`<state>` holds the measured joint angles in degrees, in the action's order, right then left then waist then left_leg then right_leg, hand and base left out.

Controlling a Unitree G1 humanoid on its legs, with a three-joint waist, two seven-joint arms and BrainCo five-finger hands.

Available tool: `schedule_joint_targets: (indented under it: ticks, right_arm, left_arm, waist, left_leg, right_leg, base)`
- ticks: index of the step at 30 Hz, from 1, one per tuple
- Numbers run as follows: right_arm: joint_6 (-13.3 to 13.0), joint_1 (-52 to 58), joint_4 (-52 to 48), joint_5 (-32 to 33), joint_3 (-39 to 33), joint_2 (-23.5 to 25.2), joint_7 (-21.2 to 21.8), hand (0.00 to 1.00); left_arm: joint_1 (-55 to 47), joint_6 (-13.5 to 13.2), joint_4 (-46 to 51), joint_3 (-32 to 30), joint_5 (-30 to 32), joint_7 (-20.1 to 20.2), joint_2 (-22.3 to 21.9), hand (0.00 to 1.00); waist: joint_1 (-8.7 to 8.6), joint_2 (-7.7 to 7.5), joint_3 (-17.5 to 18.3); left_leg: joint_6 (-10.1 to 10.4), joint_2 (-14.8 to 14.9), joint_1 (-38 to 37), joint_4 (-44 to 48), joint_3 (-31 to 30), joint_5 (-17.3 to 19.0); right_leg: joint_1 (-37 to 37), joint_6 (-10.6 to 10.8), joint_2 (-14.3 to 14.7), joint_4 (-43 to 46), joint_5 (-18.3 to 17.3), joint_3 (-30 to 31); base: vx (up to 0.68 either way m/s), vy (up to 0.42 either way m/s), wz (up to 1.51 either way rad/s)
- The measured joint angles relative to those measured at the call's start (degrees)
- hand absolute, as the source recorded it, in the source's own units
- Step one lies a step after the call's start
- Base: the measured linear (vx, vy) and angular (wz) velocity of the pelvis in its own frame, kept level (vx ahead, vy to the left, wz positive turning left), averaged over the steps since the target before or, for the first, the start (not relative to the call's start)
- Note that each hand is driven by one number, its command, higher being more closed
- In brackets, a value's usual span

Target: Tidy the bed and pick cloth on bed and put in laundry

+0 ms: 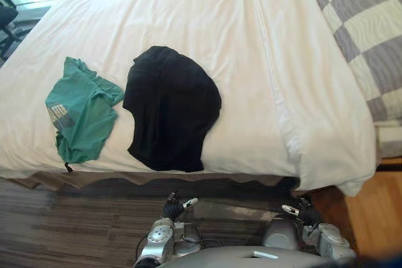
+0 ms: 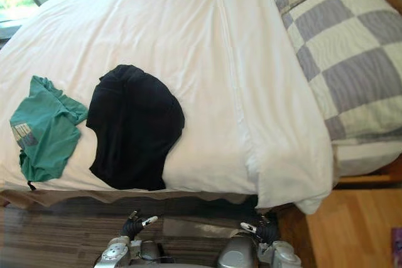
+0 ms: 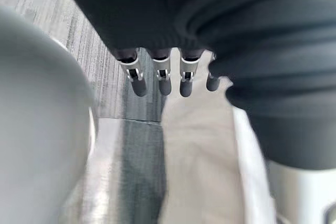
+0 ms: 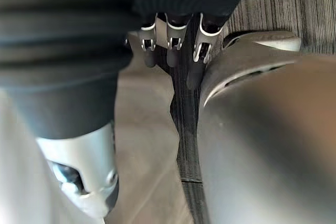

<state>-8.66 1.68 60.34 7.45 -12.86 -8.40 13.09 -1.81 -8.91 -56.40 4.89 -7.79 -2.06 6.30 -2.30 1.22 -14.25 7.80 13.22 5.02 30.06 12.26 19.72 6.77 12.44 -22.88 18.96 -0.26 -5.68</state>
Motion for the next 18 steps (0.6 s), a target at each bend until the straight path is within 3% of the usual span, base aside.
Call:
schedule_joint_targets:
  ticks: [1,2,3,4,6,8,9,12,14,16,17,18]
  right_arm:
    - [-1.52,0.3,0.23,-0.75,0.36,1.1,0.28,0.0]
    - [-2.56,0.33,0.25,-1.87,0.9,1.74,0.26,0.0]
    - [-3.67,0.44,0.29,-3.3,2.24,2.12,0.52,0.0]
    - [-5.15,0.6,0.29,-4.66,3.11,2.82,1.26,0.0]
    - [-7.75,0.64,0.24,-6.69,5.4,3.2,1.53,0.0]
    - [-8.75,0.14,0.12,-8.14,8.61,3.27,1.49,0.0]
    - [-8.9,-0.1,0.11,-8.69,10.13,3.29,1.49,0.0]
    - [-8.55,-1.45,0.27,-8.92,12.9,3.01,1.57,0.0]
    - [-7.24,-1.46,0.25,-8.66,14.08,2.89,2.49,0.0]
    - [-5.16,-1.49,-0.57,-7.29,15.76,2.29,3.87,0.0]
    - [-4.11,-1.53,-1.53,-6.65,16.29,1.78,4.17,0.0]
    - [-2.79,-1.5,-2.25,-6.43,17.09,1.05,3.96,0.0]
  left_arm:
    - [-0.75,0.51,-0.64,0.19,-0.39,0.49,1.13,0.0]
    - [-1.41,0.8,-0.54,0.14,-1.39,0.76,1.41,0.0]
    - [-1.51,0.85,-0.56,0.09,-2.11,0.91,2.31,0.0]
    - [-1.51,0.96,-0.72,0.17,-2.2,1.25,3.32,0.0]
    - [-0.76,1.04,-1.11,0.9,-2.16,2.01,3.82,0.0]
    - [0.26,1.24,-1.08,2.24,-1.05,2.18,2.98,0.0]
    - [0.37,1.31,-1.09,2.48,0.39,2.18,2.13,0.0]
    - [1.22,1.28,-0.96,5.28,5.22,1.42,0.42,0.0]
    - [1.49,1.23,-0.49,6.57,7.98,-0.32,-0.06,0.0]
    - [1.44,1.35,1.09,6.81,9.47,-1.56,-0.59,0.0]
    - [1.48,1.68,2.01,6.65,9.47,-1.83,-0.82,0.0]
    - [1.47,1.9,3.14,6.38,9.51,-2.4,-1.2,0.0]
  waist:
    - [0.38,-0.24,0.61]
    - [0.42,-0.37,1.18]
    - [0.41,-1.1,1.6]
    - [0.28,-1.8,2.05]
    - [0.2,-2.18,2.1]
    - [0.22,-2.29,2.17]
    - [0.21,-2.46,2.28]
    - [0.02,-0.7,2.28]
    - [0.12,-0.54,2.34]
    - [0.31,0.01,1.5]
    - [0.17,0.48,0.78]
    - [0.16,0.78,0.32]
  left_leg:
    - [-0.94,0.06,-0.38,-0.64,1.52,0.25]
    - [-1.98,-0.07,-0.96,-2.08,2.56,-0.34]
    - [-2.96,-0.36,-1.85,-4.02,2.98,-1.21]
    - [-3.75,-0.83,-2.42,-6.55,3.07,-2.52]
    - [-5.25,-2.77,-3.18,-11.83,2.63,-5.78]
    - [-6.38,-5.87,-3.33,-15.18,2.4,-7.94]
    - [-6.69,-7.53,-3.28,-15.68,2.3,-8.33]
    - [-7.11,-9.46,-2.97,-15.38,1.23,-8.81]
    - [-6.66,-9.18,-2.85,-12.92,1.14,-8.42]
    - [-4.72,-6.91,1.3,-1.38,1.18,-6.71]
    - [-4.08,-5.49,3.72,5.57,1.13,-7.13]
    - [-2.0,-3.67,6.6,12.52,1.41,-8.88]
  right_leg:
    - [0.97,-4.77,0.11,-0.54,5.65,-1.16]
    - [1.72,-8.31,0.12,-0.6,8.26,-3.32]
    - [2.33,-9.44,0.63,0.66,7.88,-5.62]
    - [2.69,-8.37,2.73,3.26,4.73,-7.89]
    - [2.84,-8.4,8.35,7.57,-2.27,-9.32]
    - [1.75,-8.61,13.11,8.14,-9.28,-9.36]
    - [0.08,-9.56,13.93,5.59,-11.77,-9.58]
    - [-3.39,-9.57,13.19,0.13,-13.1,-9.53]
    - [-5.16,-9.68,13.39,-0.47,-13.14,-10.39]
    - [-6.67,-10.5,13.61,-0.39,-15.1,-10.38]
    - [-7.46,-10.4,13.72,0.15,-15.54,-10.33]
    - [-8.11,-10.56,13.46,0.97,-15.81,-9.76]
  base:
    - [-0.14,0.552,-0.49]
    - [-0.1,0.445,-0.34]
    - [-0.06,0.37,-0.22]
    - [-0.05,0.282,-0.02]
    - [-0.03,0.221,0.27]
    - [0.01,0.13,0.3]
    - [0.01,0.078,0.22]
    - [0.01,0.034,0.27]
    - [0.0,-0.002,0.2]
    - [-0.05,0.012,0.04]
    - [-0.05,0.036,-0.14]
    - [-0.01,0.094,-0.34]
